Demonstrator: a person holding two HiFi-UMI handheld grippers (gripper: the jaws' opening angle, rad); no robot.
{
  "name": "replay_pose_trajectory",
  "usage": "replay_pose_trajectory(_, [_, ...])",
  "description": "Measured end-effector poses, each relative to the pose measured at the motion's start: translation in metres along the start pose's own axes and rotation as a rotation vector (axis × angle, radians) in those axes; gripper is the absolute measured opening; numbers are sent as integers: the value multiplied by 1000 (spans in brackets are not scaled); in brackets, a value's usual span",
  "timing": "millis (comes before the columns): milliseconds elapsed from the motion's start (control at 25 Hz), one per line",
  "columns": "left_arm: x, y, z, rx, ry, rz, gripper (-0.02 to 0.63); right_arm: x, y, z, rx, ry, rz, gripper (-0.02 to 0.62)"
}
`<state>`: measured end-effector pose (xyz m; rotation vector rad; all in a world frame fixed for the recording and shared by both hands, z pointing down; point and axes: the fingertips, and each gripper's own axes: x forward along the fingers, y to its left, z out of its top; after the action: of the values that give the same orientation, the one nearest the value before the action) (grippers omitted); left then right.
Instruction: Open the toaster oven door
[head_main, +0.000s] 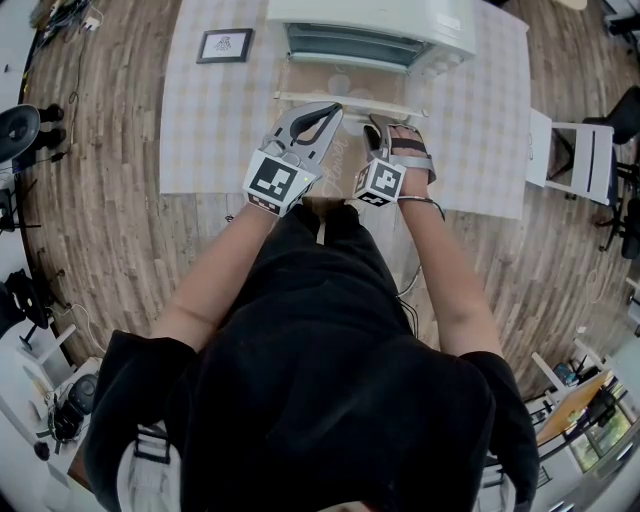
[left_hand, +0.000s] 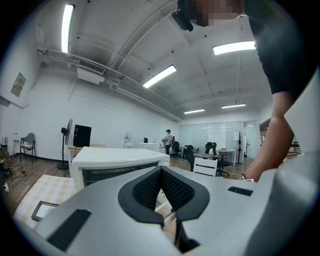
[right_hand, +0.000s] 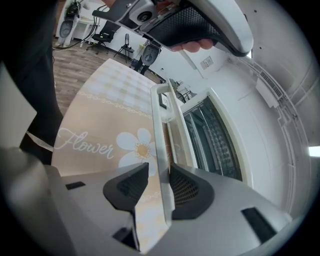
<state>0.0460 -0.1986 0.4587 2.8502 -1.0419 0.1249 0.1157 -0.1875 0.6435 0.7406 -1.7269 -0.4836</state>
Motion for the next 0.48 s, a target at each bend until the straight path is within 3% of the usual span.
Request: replay_pose_trajectory(480, [2, -3, -11, 2, 11, -17, 12, 9, 25, -8, -8, 15, 23, 95])
